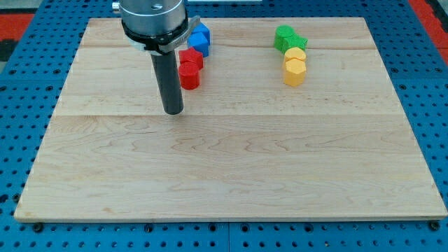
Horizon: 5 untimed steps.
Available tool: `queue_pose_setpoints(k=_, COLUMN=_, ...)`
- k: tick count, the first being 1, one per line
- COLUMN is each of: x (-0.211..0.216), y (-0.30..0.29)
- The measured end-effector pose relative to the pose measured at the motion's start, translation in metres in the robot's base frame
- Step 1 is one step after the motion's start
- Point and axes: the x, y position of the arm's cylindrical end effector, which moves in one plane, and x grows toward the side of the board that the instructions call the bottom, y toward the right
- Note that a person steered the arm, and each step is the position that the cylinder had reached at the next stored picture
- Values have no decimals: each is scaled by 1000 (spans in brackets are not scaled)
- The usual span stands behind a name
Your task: Move your arm towards the top right corner of the board
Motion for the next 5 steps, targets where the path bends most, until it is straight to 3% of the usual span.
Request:
queue_pose_setpoints(k=3, x=11, y=11)
queue_pose_setpoints(k=4, x=27, y=54)
queue_pose_setpoints(k=5, x=27, y=55)
